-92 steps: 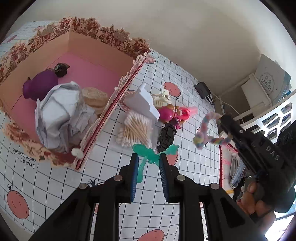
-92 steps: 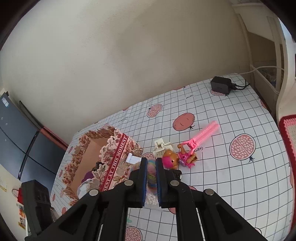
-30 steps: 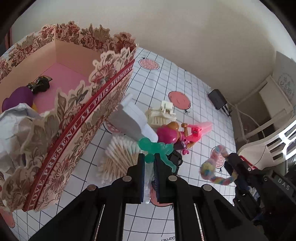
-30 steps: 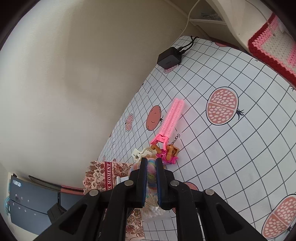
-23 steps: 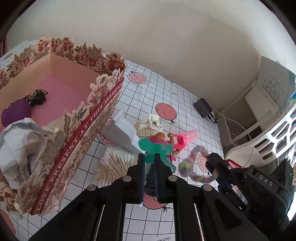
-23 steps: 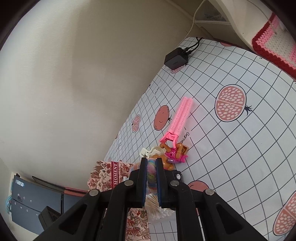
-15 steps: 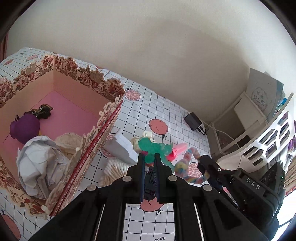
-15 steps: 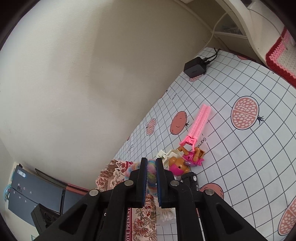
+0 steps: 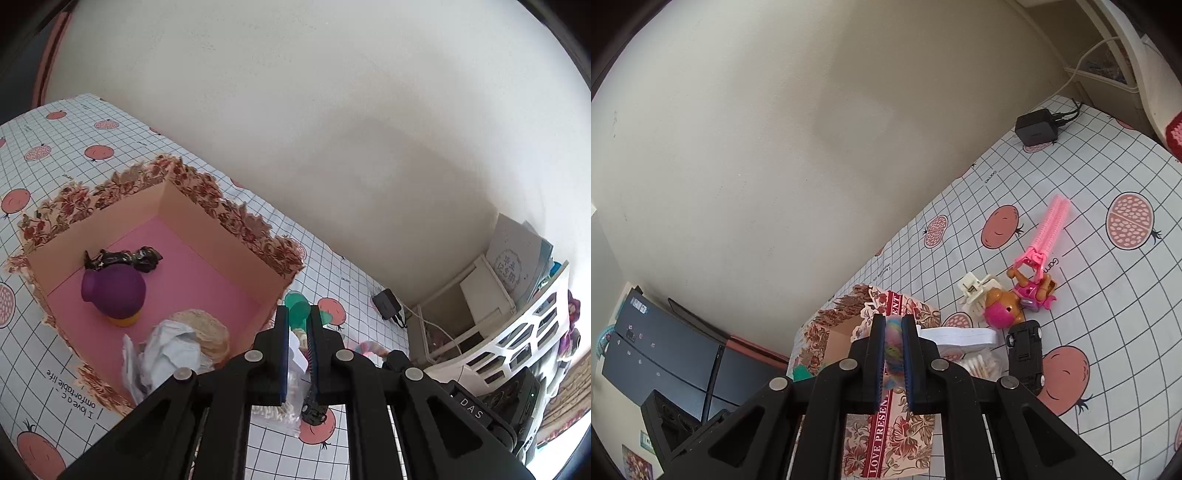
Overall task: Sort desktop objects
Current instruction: 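Lift and carry the green figure and rainbow ring over the gift box, then lower the green figure and rainbow ring into the box and open both tools, then withdraw both open tools from the gift box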
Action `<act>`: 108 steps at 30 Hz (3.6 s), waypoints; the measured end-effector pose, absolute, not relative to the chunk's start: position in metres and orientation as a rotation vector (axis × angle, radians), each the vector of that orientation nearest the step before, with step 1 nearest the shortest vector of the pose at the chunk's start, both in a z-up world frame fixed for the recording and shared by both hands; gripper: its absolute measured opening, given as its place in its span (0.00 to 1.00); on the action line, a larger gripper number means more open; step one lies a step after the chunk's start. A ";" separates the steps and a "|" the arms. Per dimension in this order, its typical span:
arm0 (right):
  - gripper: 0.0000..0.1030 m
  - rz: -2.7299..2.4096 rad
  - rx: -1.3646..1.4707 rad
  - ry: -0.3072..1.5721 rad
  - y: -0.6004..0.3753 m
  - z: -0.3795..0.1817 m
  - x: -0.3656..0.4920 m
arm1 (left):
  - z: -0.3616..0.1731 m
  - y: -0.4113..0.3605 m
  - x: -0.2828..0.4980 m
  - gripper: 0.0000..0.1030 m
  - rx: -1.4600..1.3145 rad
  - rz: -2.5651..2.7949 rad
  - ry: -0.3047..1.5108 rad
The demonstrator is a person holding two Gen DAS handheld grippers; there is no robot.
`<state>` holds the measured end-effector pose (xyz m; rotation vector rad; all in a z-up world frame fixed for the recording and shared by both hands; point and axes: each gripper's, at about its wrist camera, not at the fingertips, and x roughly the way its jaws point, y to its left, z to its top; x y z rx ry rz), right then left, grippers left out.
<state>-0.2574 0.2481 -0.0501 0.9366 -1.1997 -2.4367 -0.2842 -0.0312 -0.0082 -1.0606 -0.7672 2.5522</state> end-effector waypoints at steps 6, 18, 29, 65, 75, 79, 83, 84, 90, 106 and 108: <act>0.09 -2.410 0.907 -1.134 0.224 -0.041 -0.256 | -0.005 -0.074 -0.282 0.09 -1.021 2.627 -0.869; 0.09 -2.339 0.908 -0.979 0.167 -0.031 -0.252 | -0.015 -0.148 -0.271 0.09 -0.987 2.728 -1.079; 0.09 -2.287 0.932 -0.856 0.118 -0.030 -0.247 | -0.014 -0.184 -0.260 0.09 -0.924 2.776 -1.181; 0.30 -2.292 1.060 -0.825 0.116 -0.054 -0.256 | -0.036 -0.166 -0.277 0.28 -1.100 2.734 -1.094; 0.37 -2.335 1.020 -0.855 0.132 -0.046 -0.256 | -0.032 -0.147 -0.283 0.51 -1.136 2.724 -0.974; 0.40 -2.354 1.019 -0.868 0.140 -0.046 -0.257 | -0.028 -0.135 -0.286 0.57 -1.159 2.722 -0.904; 0.40 -2.374 1.034 -0.872 0.149 -0.046 -0.259 | -0.023 -0.125 -0.287 0.57 -1.172 2.722 -0.848; 0.40 -2.382 1.038 -0.868 0.152 -0.045 -0.258 | -0.021 -0.123 -0.287 0.57 -1.170 2.723 -0.839; 0.42 -2.474 1.025 -0.864 0.182 -0.038 -0.258 | -0.009 -0.111 -0.288 0.59 -1.157 2.750 -0.759; 0.91 -2.731 1.003 -0.820 0.266 -0.016 -0.251 | 0.012 -0.028 -0.290 0.82 -1.120 2.791 -0.388; 0.94 -2.751 0.989 -0.805 0.273 -0.014 -0.248 | 0.011 -0.012 -0.290 0.82 -1.123 2.784 -0.335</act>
